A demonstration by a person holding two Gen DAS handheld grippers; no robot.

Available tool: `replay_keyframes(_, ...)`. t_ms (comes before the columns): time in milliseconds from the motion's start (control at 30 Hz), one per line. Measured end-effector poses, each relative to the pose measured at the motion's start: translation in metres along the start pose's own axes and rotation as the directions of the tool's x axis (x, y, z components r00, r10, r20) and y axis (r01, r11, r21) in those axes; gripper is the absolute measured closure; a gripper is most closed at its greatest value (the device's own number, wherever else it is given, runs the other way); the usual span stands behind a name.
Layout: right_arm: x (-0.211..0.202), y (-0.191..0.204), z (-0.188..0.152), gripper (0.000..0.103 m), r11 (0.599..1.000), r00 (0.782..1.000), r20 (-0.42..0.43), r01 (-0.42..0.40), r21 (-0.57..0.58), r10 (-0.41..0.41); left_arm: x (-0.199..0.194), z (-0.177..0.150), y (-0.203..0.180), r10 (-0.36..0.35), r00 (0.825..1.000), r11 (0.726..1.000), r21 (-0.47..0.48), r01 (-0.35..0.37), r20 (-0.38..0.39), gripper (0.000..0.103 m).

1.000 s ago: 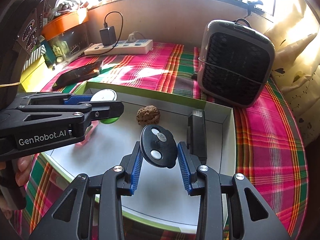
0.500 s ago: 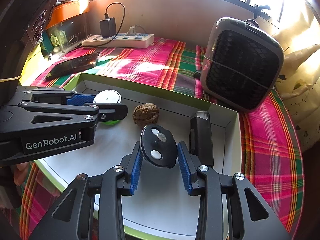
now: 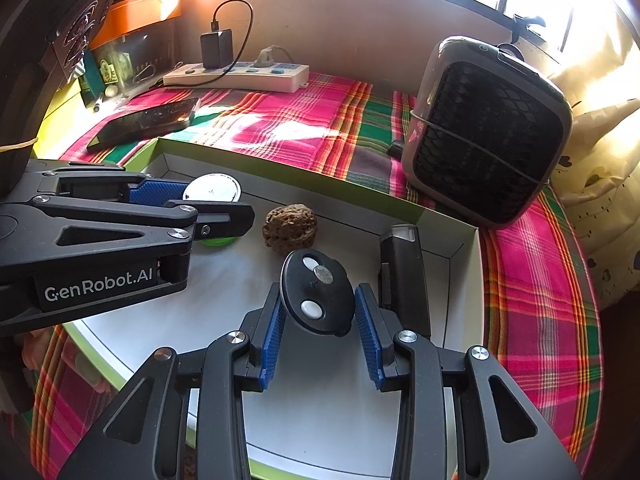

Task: Organize objects
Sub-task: 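Lower both objects into the box and open both grippers, then grasp the second walnut with the right gripper while the left gripper moves toward the pink-and-mint clip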

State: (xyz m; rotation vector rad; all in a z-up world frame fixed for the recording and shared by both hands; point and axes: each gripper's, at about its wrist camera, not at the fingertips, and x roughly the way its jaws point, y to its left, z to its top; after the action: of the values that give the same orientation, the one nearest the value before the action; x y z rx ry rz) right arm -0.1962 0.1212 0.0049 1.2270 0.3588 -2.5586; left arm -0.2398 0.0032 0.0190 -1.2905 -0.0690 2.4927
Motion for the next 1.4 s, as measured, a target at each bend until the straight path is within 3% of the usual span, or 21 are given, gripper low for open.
replay_keyframes(300,0.0,0.003,-0.001,0.066,1.0,1.0,0.001,-0.004,-0.009,0.004,-0.001,0.0,0.001,0.009,1.0,1.0,-0.001,-0.009,-0.002,0.071)
replay_keyframes(767,-0.006,0.007,-0.001,0.057,1.0,1.0,0.016,0.001,-0.01,0.0,-0.007,0.0,0.003,0.016,1.0,1.0,-0.012,-0.016,0.003,0.063)
replay_keyframes(1400,-0.033,0.007,-0.009,0.057,1.0,0.999,0.053,0.001,0.029,-0.002,-0.036,-0.011,-0.003,0.01,0.999,1.0,-0.003,-0.01,0.038,0.061)
